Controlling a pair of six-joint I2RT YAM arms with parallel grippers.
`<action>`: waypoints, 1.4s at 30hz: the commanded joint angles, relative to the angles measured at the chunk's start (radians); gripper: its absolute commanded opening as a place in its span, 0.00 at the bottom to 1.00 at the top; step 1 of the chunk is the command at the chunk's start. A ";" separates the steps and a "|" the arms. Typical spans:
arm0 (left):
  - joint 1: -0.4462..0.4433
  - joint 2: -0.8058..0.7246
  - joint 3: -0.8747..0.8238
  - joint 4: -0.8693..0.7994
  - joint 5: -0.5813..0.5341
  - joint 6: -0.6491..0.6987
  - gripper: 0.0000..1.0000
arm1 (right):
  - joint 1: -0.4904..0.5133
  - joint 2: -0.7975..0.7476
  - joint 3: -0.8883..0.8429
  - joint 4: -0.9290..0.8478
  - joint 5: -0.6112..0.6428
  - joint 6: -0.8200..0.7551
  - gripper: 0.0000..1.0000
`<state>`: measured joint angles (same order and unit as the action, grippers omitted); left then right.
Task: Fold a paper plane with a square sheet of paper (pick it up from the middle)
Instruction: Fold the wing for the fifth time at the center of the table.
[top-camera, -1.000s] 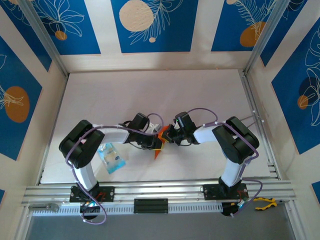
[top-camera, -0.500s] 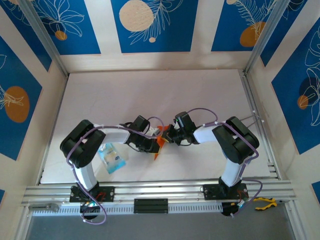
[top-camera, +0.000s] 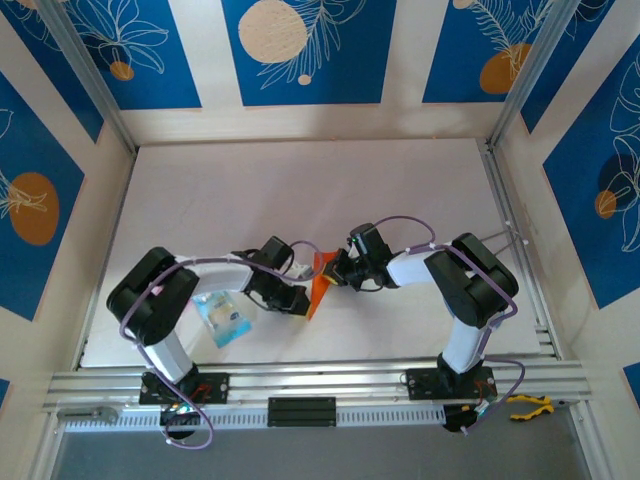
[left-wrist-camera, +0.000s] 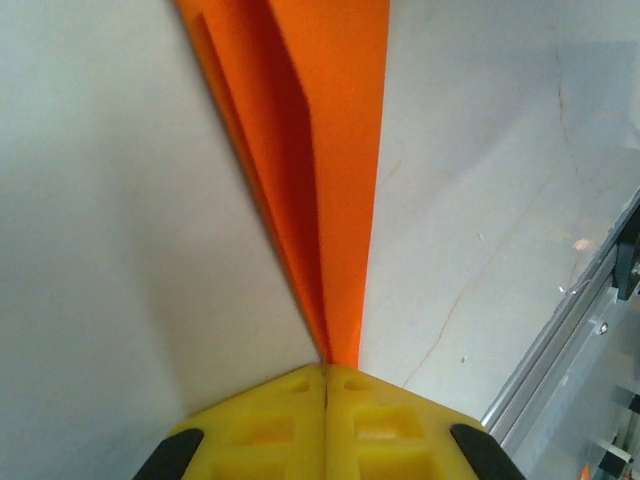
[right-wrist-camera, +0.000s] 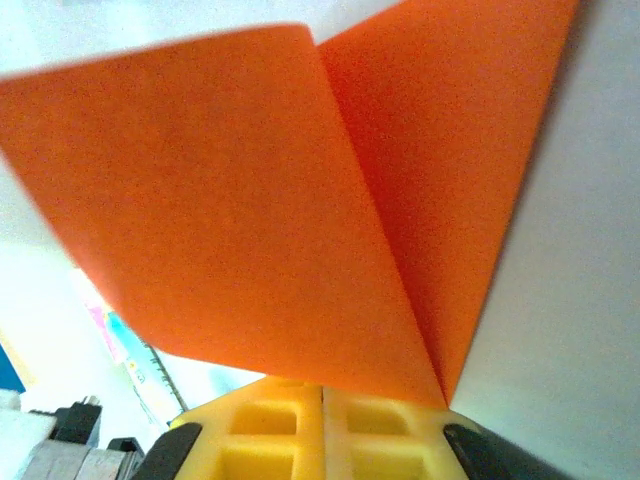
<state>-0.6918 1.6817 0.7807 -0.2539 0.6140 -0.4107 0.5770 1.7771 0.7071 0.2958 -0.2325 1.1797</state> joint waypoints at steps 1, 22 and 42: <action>-0.008 -0.087 -0.008 -0.019 -0.034 -0.006 0.06 | 0.001 0.045 -0.014 -0.129 0.076 0.010 0.02; -0.036 0.088 0.097 0.074 0.053 -0.063 0.10 | 0.007 0.055 -0.006 -0.129 0.076 0.014 0.02; -0.036 0.045 0.013 -0.083 0.041 0.014 0.09 | 0.007 0.053 -0.008 -0.144 0.081 0.011 0.02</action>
<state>-0.7204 1.7485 0.8288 -0.2325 0.6430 -0.4156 0.5827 1.7790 0.7166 0.2836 -0.2199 1.1801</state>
